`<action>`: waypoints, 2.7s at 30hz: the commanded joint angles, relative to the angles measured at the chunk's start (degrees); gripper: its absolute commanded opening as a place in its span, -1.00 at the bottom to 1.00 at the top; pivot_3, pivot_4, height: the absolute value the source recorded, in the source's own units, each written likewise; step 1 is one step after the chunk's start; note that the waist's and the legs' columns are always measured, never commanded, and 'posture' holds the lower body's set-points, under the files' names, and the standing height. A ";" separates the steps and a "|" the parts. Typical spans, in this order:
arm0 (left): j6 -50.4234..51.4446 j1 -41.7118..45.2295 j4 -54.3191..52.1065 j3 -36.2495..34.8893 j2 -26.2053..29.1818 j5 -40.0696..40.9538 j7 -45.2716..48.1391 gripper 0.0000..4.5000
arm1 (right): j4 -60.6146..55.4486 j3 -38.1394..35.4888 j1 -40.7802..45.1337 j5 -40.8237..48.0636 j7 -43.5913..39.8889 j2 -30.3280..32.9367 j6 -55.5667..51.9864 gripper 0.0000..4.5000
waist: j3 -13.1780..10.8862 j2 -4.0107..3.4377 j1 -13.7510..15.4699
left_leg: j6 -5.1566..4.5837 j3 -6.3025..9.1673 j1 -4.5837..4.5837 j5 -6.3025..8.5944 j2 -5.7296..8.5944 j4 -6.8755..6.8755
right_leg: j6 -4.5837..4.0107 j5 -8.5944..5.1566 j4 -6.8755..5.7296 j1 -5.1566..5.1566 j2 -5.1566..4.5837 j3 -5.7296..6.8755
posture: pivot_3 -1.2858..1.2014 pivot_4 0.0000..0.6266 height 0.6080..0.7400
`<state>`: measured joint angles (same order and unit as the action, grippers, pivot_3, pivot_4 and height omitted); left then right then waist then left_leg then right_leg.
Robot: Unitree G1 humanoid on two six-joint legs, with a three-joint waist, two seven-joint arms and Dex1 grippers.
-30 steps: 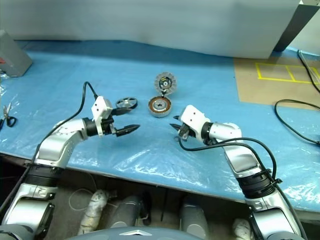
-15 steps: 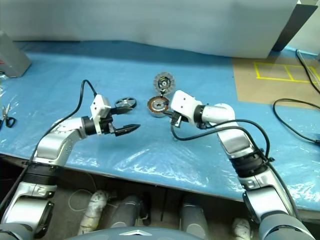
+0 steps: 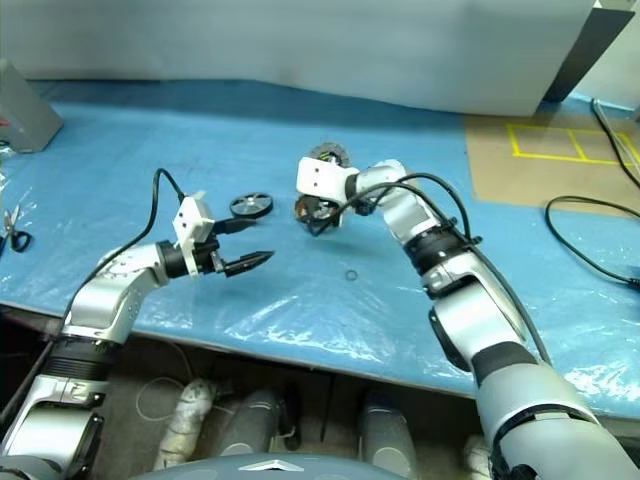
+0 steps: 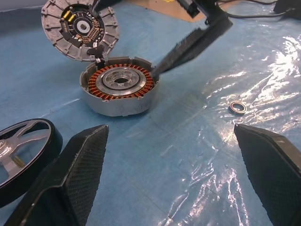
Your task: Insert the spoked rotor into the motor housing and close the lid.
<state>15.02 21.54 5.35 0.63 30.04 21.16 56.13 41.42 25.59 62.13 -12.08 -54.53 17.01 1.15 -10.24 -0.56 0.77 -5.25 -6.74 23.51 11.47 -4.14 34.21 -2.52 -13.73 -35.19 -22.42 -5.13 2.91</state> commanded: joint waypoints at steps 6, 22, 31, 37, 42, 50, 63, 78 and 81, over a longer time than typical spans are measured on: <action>-0.53 -2.20 -4.64 -0.70 -0.97 0.25 -1.98 1.00 | 17.20 1.21 8.51 -4.66 0.51 -5.84 0.18 0.99 | -0.02 0.03 0.06 | 0.01 -0.01 0.31 -0.01 -0.07 0.24 | -0.12 -0.06 -0.42 -0.39 0.00 0.03 | 0.03 -0.52 1.00; -1.33 -4.64 -4.37 0.22 -2.24 -0.52 -2.63 1.00 | 20.33 -1.18 10.21 -5.64 -2.73 -5.44 -3.95 0.99 | -0.03 0.01 0.11 | 0.04 -0.30 0.51 -0.02 -0.39 0.37 | -0.24 -0.08 -0.58 -0.61 0.09 0.15 | 0.03 -0.52 1.00; -0.66 -4.30 -4.76 0.74 -3.02 -0.51 -2.92 1.00 | 17.98 0.22 6.28 -7.69 -2.37 -5.70 -5.28 0.99 | -0.03 0.01 0.14 | 0.04 -0.32 0.51 -0.03 -0.44 0.41 | -0.25 -0.08 -0.60 -0.62 0.11 0.15 | 0.03 -0.52 1.00; -1.35 -4.07 -3.40 0.75 -2.91 -0.85 -2.28 1.00 | 18.25 0.63 5.55 -8.85 -2.35 -5.50 -5.23 0.91 | -0.03 0.01 0.15 | 0.07 -0.35 0.50 -0.04 -0.48 0.41 | -0.28 -0.06 -0.62 -0.61 0.12 0.18 | 0.03 -0.52 1.00; -2.08 -4.03 -2.52 0.96 -3.10 -1.24 -2.12 1.00 | 15.13 1.89 3.46 -10.13 -3.80 -4.51 -4.17 0.26 | -0.03 0.01 0.19 | 0.07 -0.36 0.50 -0.04 -0.50 0.42 | -0.29 -0.07 -0.60 -0.58 0.12 0.19 | 0.03 -0.52 1.00; -1.82 -4.61 -3.50 1.23 -3.47 -0.95 -2.24 1.00 | -5.04 2.34 -3.68 -9.30 -9.79 0.66 -6.98 -0.13 | -0.02 0.02 0.22 | 0.11 -0.40 0.38 -0.07 -0.57 0.42 | -0.31 -0.06 -0.60 -0.44 0.12 0.23 | 0.03 -0.52 1.00; 0.18 -5.58 -5.23 1.75 -1.97 -0.16 -0.16 1.00 | -37.34 4.97 -16.84 -3.83 -22.64 7.33 -19.91 -0.13 | -0.03 0.03 0.25 | 0.18 -0.40 0.39 -0.10 -0.65 0.40 | -0.31 -0.06 -0.58 -0.45 0.14 0.31 | 0.03 -0.52 1.00; 3.16 -4.90 -7.34 1.90 -1.83 0.05 -0.13 1.00 | -39.08 2.30 -16.20 3.75 -23.93 6.88 -30.56 0.50 | -0.04 0.04 0.41 | 0.43 -0.40 -0.20 -0.02 -0.64 0.29 | -0.32 -0.07 -0.47 0.18 0.15 0.30 | 0.03 -0.52 1.00; 3.47 -4.45 -7.17 2.16 -1.93 0.10 0.16 1.00 | -43.27 -1.36 -15.19 9.36 -26.16 8.40 -34.62 0.50 | -0.06 0.04 0.45 | 0.43 -0.41 -0.18 -0.02 -0.64 0.23 | -0.33 -0.07 -0.44 0.15 0.15 0.31 | 0.03 -0.52 1.00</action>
<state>18.29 16.12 -0.26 2.91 27.91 20.33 55.75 2.59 27.62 45.00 -6.58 -79.10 24.55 -31.42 -10.29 -0.52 1.22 -4.83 -7.14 23.36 11.45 -4.78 34.43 -2.85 -13.80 -35.62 -22.29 -4.98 3.21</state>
